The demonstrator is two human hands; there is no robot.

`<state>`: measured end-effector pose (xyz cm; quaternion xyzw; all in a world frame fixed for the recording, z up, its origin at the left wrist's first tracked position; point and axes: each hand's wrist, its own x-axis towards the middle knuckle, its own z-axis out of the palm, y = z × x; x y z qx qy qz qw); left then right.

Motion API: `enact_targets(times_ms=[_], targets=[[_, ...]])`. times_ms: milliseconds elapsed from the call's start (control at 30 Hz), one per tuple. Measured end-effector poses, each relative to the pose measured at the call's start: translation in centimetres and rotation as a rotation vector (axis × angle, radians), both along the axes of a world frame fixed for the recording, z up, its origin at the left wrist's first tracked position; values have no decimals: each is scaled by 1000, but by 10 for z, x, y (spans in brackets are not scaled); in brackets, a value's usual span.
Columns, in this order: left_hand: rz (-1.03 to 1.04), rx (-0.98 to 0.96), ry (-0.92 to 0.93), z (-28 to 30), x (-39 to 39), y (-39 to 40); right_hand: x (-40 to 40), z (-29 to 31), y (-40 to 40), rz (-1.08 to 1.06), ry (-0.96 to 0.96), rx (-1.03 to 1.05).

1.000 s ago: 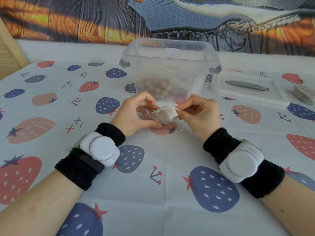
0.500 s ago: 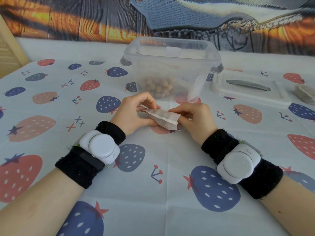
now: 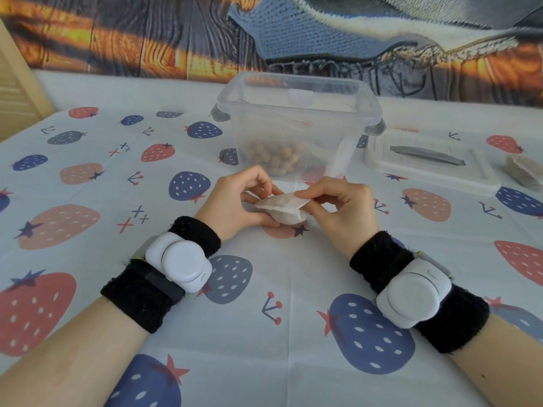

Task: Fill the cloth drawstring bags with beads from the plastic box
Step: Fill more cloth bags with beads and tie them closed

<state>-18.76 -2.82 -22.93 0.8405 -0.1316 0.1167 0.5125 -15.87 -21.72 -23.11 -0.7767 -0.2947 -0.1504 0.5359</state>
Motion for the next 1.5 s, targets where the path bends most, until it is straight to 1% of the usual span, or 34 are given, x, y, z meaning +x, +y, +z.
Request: enact_targets(times_ms=[133,200,300,367,433,467,533,567,600,667,900,1067,1200,1333,1400,1500], targets=[[44,-89,26,-2,2,6,-3,16,0,52,91,-30],[99,-157,36,1,5,14,1,39,-1,24,0,-7],[191,-260,46,4,9,26,18,81,0,-91,-196,39],[237,-335,30,6,11,32,39,105,7,-176,-242,-9],[265,-399,9,8,11,32,64,121,16,-188,-190,-154],[287,-426,-19,10,10,31,75,128,22,-153,-110,-237],[318,-486,-76,12,8,27,90,134,35,-18,136,-391],[325,-518,-112,14,8,27,96,137,42,32,212,-475],[329,-553,-144,15,7,26,102,136,49,55,243,-577],[326,-620,-177,18,6,25,108,134,58,56,231,-749],[400,-657,-287,22,4,24,95,134,60,105,325,-937],[450,-620,-390,21,3,22,94,127,71,94,292,-1017],[435,-638,-402,21,3,21,95,129,78,84,243,-1144],[433,-636,-416,19,4,22,84,135,79,135,172,-1095],[440,-634,-427,19,4,22,80,134,76,138,148,-1114],[452,-629,-442,18,5,23,81,129,70,153,214,-1114]])
